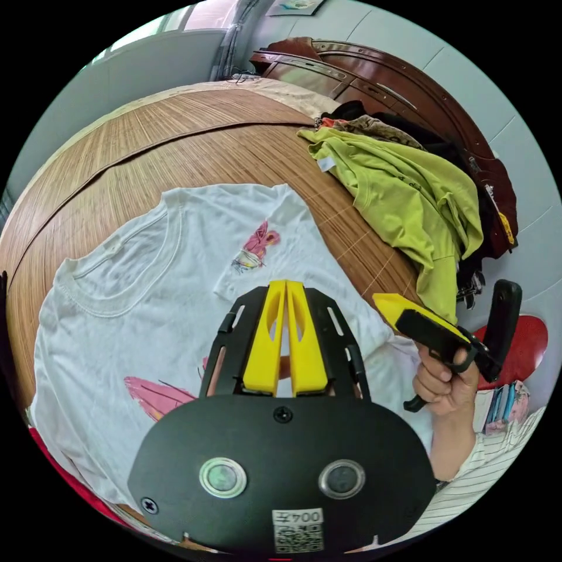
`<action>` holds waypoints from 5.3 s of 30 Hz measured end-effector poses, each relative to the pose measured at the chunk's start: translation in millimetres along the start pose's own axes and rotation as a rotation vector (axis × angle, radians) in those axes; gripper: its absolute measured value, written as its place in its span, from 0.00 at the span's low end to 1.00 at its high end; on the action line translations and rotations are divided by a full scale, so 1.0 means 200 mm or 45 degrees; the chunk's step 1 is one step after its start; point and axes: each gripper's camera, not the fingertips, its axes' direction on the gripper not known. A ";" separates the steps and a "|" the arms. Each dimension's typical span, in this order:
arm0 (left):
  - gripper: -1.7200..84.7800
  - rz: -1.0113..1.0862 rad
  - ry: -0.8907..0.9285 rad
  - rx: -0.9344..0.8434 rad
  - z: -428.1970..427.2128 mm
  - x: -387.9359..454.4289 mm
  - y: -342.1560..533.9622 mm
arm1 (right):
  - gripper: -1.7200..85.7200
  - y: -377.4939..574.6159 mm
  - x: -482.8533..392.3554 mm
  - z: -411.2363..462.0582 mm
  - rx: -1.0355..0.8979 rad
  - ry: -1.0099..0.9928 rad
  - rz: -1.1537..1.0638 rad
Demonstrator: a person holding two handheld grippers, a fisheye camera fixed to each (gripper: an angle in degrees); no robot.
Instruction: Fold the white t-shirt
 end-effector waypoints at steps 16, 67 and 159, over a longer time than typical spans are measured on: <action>0.02 -0.649 0.267 0.460 -0.86 -0.13 1.91 | 0.11 1.24 -0.88 0.81 -0.264 0.806 -1.430; 0.03 -0.577 -0.379 0.105 -0.94 0.24 2.50 | 0.01 1.48 -0.33 1.22 -0.846 1.087 -1.133; 0.02 -1.334 0.286 0.844 -0.78 -0.94 3.16 | 0.10 2.89 -1.61 3.18 -0.948 1.215 -2.214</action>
